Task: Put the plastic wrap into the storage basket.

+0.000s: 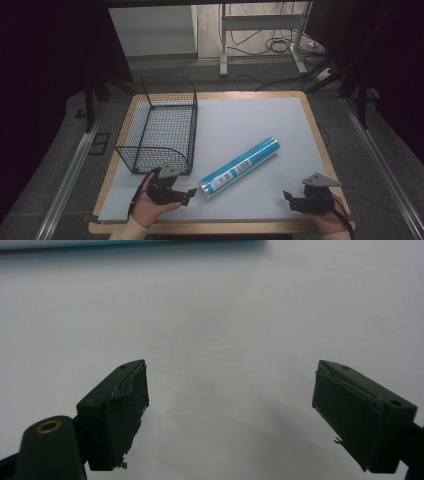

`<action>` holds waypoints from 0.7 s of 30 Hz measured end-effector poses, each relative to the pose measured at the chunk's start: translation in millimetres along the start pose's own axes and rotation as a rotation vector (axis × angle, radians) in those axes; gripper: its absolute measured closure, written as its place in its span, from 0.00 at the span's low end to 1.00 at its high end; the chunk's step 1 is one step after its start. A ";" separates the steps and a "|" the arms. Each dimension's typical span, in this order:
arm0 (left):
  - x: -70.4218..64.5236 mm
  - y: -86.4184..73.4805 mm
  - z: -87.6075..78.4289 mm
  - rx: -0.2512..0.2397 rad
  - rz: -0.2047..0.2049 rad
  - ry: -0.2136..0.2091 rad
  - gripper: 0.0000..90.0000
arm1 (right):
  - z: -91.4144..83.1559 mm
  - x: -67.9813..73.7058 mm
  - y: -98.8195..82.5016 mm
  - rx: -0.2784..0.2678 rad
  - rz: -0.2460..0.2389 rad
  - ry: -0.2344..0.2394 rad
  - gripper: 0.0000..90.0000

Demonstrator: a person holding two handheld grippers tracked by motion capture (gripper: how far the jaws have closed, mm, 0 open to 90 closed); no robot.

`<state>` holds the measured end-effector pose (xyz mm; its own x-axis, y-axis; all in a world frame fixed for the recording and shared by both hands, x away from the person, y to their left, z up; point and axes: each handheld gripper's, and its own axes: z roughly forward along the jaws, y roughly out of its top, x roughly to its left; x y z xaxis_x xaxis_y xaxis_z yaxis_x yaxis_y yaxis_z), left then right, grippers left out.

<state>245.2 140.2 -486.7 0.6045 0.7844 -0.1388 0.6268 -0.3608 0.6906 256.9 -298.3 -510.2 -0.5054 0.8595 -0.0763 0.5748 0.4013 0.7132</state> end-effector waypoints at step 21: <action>-27.0 52.8 0.5 0.035 0.069 0.000 0.17 | 2.6 -0.5 0.4 0.010 0.016 -0.006 0.15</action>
<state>262.3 99.7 -446.8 0.6468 0.7570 -0.0920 0.6007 -0.4314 0.6731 258.9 -297.7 -511.7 -0.4922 0.8677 -0.0695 0.5889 0.3907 0.7075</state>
